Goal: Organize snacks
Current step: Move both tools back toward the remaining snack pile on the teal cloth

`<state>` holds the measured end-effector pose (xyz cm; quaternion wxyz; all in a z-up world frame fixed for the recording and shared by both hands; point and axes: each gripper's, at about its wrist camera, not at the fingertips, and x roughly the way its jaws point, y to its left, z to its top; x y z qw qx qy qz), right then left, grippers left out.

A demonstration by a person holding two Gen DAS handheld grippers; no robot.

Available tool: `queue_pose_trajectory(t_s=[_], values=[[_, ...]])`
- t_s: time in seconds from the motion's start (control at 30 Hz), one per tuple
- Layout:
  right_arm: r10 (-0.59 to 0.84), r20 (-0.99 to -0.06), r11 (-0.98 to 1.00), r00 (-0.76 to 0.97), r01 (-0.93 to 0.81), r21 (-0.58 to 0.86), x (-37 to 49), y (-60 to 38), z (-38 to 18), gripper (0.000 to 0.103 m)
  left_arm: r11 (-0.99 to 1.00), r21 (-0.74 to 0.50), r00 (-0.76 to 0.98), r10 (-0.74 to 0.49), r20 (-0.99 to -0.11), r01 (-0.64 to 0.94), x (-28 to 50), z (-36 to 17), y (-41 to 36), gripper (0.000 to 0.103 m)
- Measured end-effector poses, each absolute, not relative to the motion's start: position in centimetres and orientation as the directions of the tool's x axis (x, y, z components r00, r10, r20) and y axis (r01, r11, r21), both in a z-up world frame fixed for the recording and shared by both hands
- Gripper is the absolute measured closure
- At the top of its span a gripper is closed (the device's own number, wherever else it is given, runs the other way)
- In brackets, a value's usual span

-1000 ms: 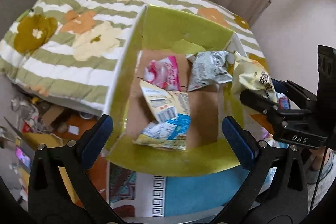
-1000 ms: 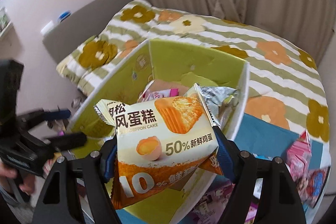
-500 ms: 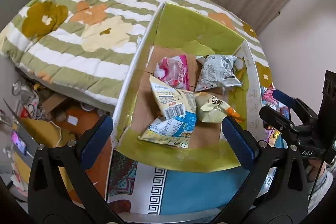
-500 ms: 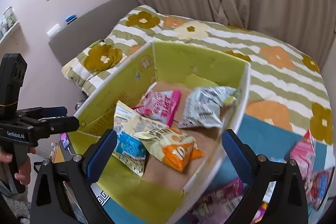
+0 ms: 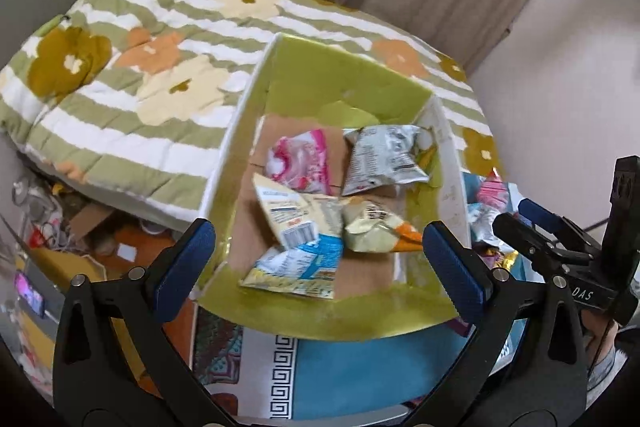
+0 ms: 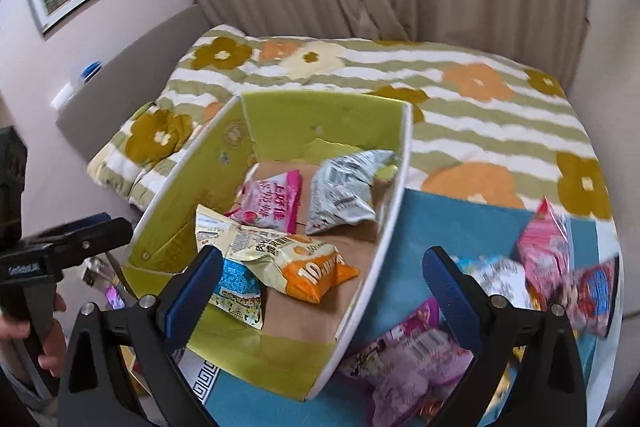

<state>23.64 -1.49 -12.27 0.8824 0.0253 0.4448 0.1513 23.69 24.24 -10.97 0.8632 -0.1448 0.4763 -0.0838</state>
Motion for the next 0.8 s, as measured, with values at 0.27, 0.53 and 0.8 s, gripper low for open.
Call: queue_pose_trajectory(t_s=[0.27,0.53,0.8], values=[[0.258,-0.721,0.966,0.643,-0.170,0.195,20.7,-5.1,-9.2,0.003,0.943,-0.320,0.560,-0.313,-0.767,0.090,21.8,-8.4,19.3,0.000],[0.231,-0.664,0.971,0.711,-0.125,0.205,16.3,-13.4,-6.7,0.003,0.942,-0.318,0.591,-0.320,-0.741,0.112,18.0,-7.2,11.3,0.000],[0.221,-0.687,0.975,0.693,-0.135,0.177,12.6,-21.5,-7.7,0.003,0.947,-0.284,0.567,-0.318,-0.760,0.150,14.7,-8.8,1.4,0.000]])
